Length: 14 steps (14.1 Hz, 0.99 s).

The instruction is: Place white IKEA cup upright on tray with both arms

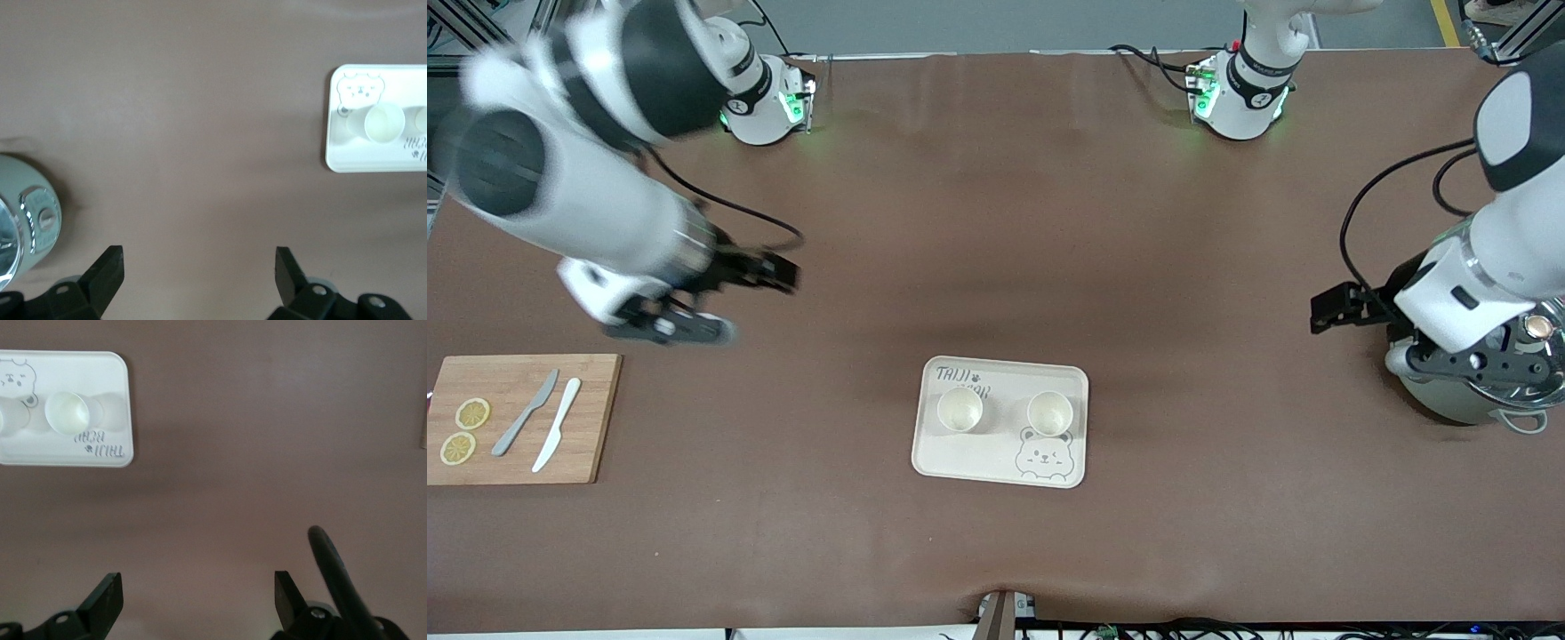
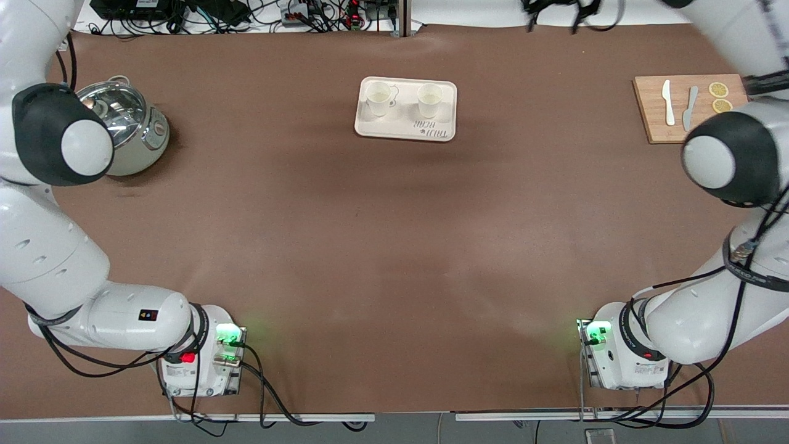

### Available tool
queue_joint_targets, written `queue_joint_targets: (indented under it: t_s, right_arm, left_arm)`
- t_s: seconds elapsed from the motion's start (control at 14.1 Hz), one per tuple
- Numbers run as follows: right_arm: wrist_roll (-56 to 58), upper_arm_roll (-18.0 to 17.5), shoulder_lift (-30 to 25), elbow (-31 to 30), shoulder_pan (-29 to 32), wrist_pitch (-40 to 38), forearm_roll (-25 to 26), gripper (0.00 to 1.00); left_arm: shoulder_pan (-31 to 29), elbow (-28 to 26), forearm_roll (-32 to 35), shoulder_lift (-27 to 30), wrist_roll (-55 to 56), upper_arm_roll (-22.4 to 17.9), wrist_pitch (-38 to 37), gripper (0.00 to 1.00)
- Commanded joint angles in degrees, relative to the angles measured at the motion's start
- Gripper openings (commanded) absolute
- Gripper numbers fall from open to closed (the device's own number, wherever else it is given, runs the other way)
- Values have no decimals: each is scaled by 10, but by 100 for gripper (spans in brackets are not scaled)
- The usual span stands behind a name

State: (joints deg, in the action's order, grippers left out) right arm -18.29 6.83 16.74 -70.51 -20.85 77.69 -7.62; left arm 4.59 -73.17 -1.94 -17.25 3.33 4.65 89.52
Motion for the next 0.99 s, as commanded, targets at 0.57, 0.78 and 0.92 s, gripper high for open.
queue_joint_targets:
  t_s: [0.57, 0.78, 0.92]
  right_arm:
    - [236, -10, -148, -190, 198, 73, 68, 100]
    - [245, -13, -145, -180, 191, 78, 90, 100]
    - [237, -13, -139, -154, 198, 74, 99, 100]
  left_arm:
    - [-5, -116, -1, 103, -10, 0, 1, 100]
    - [-2, -116, 32, 103, -24, 1, -3, 100]
    - [-2, -118, 40, 107, -24, 1, -4, 100]
